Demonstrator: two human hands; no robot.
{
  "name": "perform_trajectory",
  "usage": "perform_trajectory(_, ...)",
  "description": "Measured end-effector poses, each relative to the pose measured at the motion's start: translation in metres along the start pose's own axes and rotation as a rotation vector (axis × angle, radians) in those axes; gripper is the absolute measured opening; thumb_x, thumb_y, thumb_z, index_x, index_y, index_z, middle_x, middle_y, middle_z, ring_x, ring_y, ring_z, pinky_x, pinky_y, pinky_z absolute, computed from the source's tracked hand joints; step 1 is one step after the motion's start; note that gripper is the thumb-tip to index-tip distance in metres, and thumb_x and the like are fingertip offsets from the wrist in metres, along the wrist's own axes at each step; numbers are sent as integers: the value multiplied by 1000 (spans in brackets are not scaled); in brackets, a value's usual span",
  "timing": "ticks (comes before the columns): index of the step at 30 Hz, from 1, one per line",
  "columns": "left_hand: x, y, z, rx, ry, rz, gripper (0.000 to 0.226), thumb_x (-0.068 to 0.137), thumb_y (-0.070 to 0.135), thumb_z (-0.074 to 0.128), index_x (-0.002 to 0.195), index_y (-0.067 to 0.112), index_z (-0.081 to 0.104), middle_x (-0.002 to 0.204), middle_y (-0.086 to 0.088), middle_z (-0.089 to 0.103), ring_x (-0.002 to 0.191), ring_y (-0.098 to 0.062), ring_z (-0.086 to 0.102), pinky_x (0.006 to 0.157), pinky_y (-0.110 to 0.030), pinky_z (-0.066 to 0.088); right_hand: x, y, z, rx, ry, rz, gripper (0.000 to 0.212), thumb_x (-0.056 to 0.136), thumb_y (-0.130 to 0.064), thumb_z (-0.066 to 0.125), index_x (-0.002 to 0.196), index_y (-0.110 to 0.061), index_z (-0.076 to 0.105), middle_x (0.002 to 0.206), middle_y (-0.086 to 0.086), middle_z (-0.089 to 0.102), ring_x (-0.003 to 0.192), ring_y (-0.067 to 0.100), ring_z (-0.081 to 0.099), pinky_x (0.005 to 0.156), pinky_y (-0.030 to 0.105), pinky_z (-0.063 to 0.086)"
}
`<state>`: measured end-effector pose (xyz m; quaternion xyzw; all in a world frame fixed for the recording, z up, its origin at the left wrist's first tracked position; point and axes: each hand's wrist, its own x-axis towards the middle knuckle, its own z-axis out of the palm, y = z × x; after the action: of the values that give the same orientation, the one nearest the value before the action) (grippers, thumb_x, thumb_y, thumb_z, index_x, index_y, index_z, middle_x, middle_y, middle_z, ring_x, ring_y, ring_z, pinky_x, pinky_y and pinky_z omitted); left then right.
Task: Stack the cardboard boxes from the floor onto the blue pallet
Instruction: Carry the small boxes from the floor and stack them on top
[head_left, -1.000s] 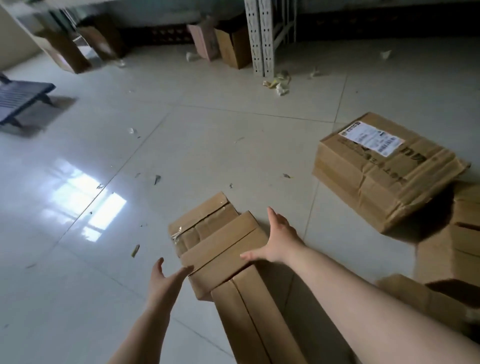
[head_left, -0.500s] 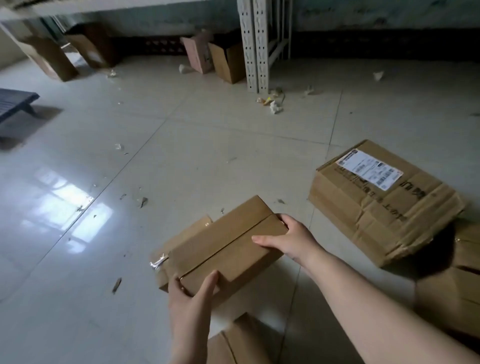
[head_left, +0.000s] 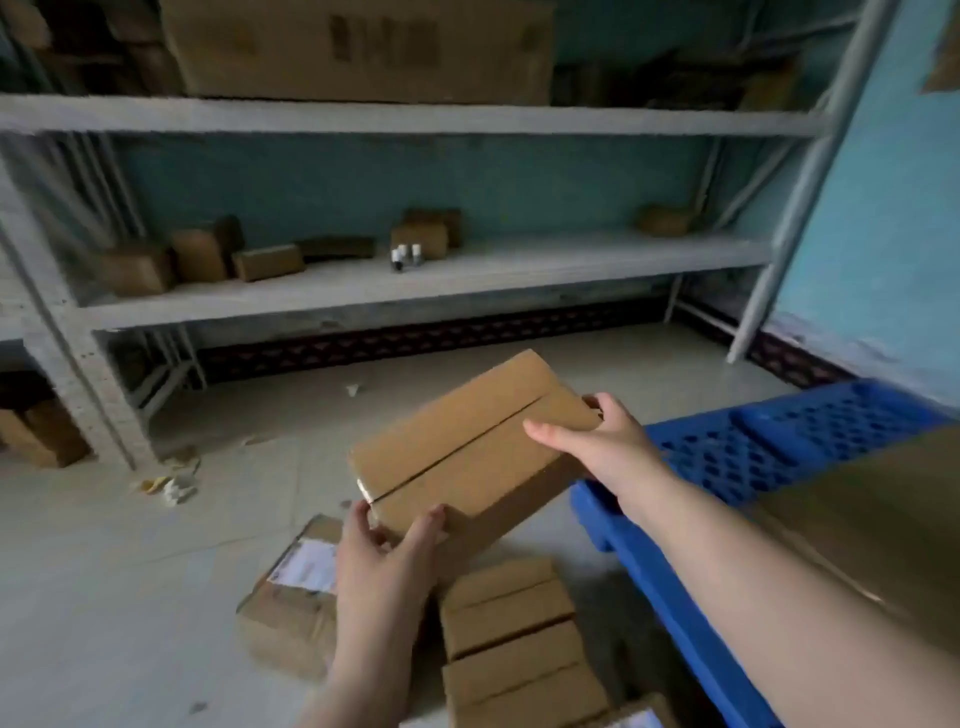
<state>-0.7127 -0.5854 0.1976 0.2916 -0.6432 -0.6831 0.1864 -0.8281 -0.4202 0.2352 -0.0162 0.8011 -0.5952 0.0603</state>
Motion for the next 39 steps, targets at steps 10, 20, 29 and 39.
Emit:
perform_trajectory(10, -151, 13, 258, 132, -521, 69, 39, 81, 35, 64, 114, 20, 48, 101, 3, 57, 79, -4, 52, 57, -23, 42, -50, 47, -314, 77, 464, 33, 89, 56, -49, 81, 131, -21, 41, 133, 1, 50, 118, 27, 50, 97, 51, 44)
perform_trajectory(20, -262, 16, 441, 249, -743, -4, 49, 83, 36, 60, 128, 26, 45, 87, 17, 52, 87, -12, 52, 94, -42, 48, -51, 101, -525, 48, 648, 105, 71, 62, -36, 82, 120, -24, 42, 104, -7, 49, 95, 17, 52, 76, 32, 46)
perform_trajectory(29, -254, -25, 564, 392, -872, 38, 15, 84, 34, 59, 92, 32, 47, 79, 15, 51, 72, -3, 47, 86, -40, 52, 2, 159, -615, -68, 739, 181, 80, 63, -30, 81, 130, -21, 39, 122, 0, 47, 109, 23, 51, 94, 46, 47)
perform_trajectory(39, -215, -78, 595, 513, -1028, 177, 55, 87, 36, 55, 138, 26, 39, 117, 8, 59, 94, -11, 52, 78, -23, 42, 64, 230, -565, -114, 714, 299, 104, 65, -53, 73, 146, -32, 11, 156, 4, 17, 138, 33, 26, 107, 53, 32)
